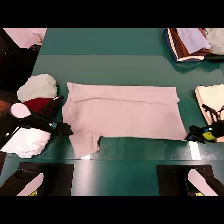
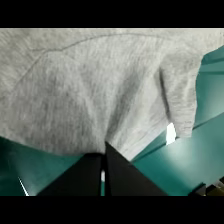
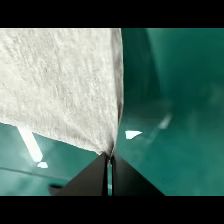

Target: Fold the shirts.

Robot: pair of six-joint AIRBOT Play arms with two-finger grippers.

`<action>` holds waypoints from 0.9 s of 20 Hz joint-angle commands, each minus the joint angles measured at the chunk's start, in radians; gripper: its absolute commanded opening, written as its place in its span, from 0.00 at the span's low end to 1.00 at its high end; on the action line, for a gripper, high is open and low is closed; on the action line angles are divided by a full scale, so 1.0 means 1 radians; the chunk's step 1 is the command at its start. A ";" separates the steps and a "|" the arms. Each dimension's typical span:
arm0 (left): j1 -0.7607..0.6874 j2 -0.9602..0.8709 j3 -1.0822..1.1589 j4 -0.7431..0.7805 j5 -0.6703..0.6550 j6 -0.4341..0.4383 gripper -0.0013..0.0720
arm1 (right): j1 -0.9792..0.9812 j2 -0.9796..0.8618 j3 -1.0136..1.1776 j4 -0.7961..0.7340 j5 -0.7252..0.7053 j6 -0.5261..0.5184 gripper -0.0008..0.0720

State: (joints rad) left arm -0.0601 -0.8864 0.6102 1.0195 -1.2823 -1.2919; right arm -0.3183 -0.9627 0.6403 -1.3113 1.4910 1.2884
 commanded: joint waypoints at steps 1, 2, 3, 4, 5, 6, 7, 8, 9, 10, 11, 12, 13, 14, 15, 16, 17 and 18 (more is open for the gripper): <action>-0.001 0.146 0.005 -0.056 -0.229 -0.082 0.04 | 0.003 0.171 0.064 -0.232 0.128 0.013 0.03; 0.000 0.180 0.014 -0.124 -0.268 -0.090 0.04 | 0.002 0.213 0.077 -0.233 0.130 0.013 0.03; -0.001 0.196 0.041 -0.164 -0.275 -0.090 0.04 | 0.003 0.241 0.093 -0.219 0.126 0.014 0.03; 0.000 0.195 0.079 -0.167 -0.259 -0.092 0.04 | 0.003 0.254 0.116 -0.193 0.124 0.014 0.03; -0.001 0.190 0.117 -0.154 -0.211 -0.089 0.04 | 0.003 0.249 0.144 -0.161 0.124 0.014 0.03; 0.000 0.174 0.149 -0.140 -0.156 -0.087 0.04 | 0.003 0.230 0.173 -0.142 0.123 0.015 0.03; 0.000 0.140 0.181 -0.125 -0.108 -0.071 0.04 | 0.003 0.195 0.205 -0.113 0.115 0.015 0.03; 0.000 0.100 0.207 -0.113 -0.072 -0.053 0.04 | 0.003 0.153 0.237 -0.084 0.098 0.015 0.03; 0.000 0.050 0.230 -0.103 -0.036 -0.035 0.05 | 0.008 0.106 0.269 -0.060 0.072 0.014 0.03; 0.000 0.005 0.248 -0.087 -0.003 -0.034 0.05 | 0.021 0.061 0.299 -0.045 0.045 0.014 0.03; 0.002 -0.048 0.265 -0.068 0.030 -0.034 0.05 | 0.043 0.009 0.332 -0.041 0.017 0.015 0.03; 0.003 -0.095 0.280 -0.058 0.060 -0.034 0.05 | 0.070 -0.043 0.364 -0.042 -0.005 0.015 0.03; 0.003 -0.142 0.291 -0.045 0.090 -0.035 0.05 | 0.098 -0.103 0.399 -0.041 -0.024 0.015 0.03; 0.003 -0.180 0.297 -0.039 0.121 -0.035 0.05 | 0.125 -0.157 0.433 -0.042 -0.034 0.016 0.03; 0.003 -0.216 0.298 -0.038 0.156 -0.035 0.05 | 0.150 -0.214 0.467 -0.041 -0.048 0.018 0.03; 0.003 -0.246 0.299 -0.038 0.190 -0.035 0.05 | 0.172 -0.264 0.498 -0.042 -0.064 0.022 0.03; 0.003 -0.274 0.300 -0.039 0.222 -0.035 0.05 | 0.194 -0.319 0.534 -0.042 -0.080 0.031 0.03; 0.003 -0.296 0.300 -0.039 0.256 -0.035 0.05 | 0.211 -0.369 0.568 -0.041 -0.093 0.034 0.03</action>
State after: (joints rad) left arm -0.0586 -1.0973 0.8974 0.9688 -1.1427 -1.3293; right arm -0.1650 -1.1892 1.1145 -1.3598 1.4502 1.3102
